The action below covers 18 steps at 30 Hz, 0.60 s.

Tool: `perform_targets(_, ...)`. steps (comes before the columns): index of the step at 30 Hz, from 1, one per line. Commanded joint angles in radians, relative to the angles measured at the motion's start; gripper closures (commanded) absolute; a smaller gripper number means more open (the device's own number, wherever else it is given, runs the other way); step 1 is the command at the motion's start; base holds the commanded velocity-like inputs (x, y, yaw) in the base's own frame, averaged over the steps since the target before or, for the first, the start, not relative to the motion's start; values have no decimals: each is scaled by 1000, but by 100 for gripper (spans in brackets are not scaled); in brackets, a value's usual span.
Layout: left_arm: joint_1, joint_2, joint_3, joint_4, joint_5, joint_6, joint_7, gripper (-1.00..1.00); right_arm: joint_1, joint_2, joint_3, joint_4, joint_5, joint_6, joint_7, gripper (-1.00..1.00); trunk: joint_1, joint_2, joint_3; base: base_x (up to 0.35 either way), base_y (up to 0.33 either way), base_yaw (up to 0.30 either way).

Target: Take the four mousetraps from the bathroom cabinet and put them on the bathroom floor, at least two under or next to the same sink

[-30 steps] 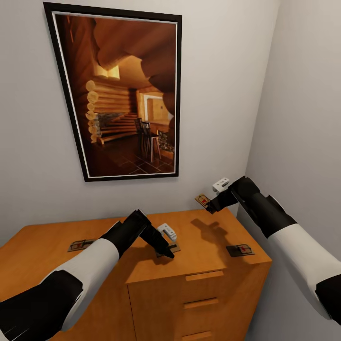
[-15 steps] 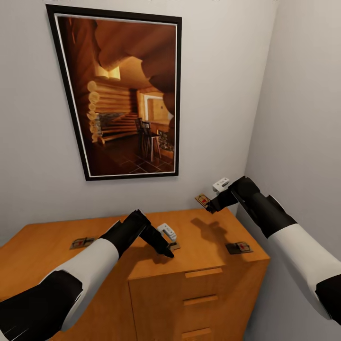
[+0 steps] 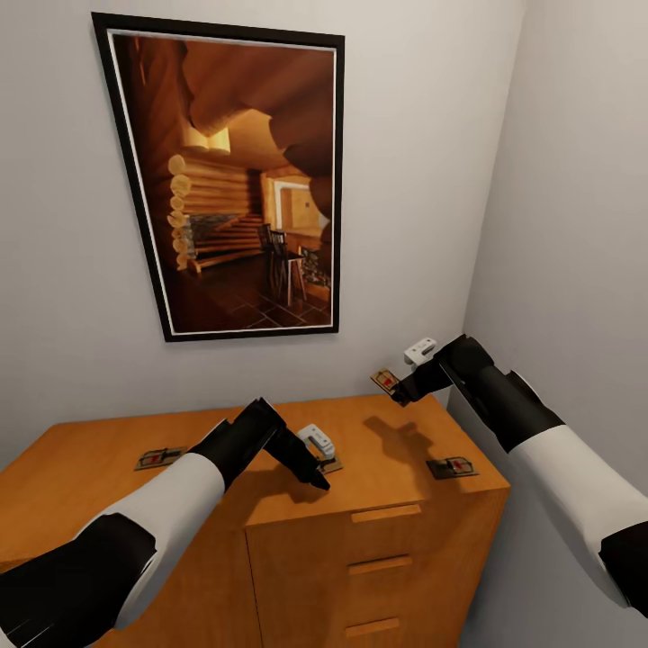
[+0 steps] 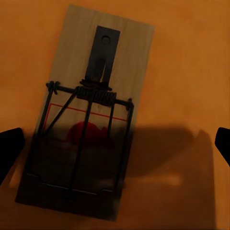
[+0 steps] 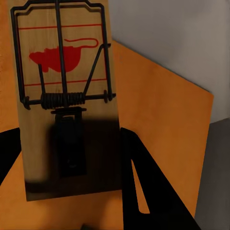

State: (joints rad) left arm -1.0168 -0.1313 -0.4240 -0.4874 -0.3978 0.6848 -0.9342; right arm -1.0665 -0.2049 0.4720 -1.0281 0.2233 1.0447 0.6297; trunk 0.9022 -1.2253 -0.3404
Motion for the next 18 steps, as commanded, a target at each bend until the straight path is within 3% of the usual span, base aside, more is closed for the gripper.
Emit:
perform_targets(1, 0, 0, -2, 24, -25, 3, -6, -100, -1, -1, 2, -1, 8, 3, 5, 100, 0, -1, -2, -2, 0, 0)
perform_targets(18, 0, 8, -2, 32, -22, 3, -3, -100, -1, -2, 2, -1, 10, 3, 5, 100, 0, -1, -2, 0, 0, 0)
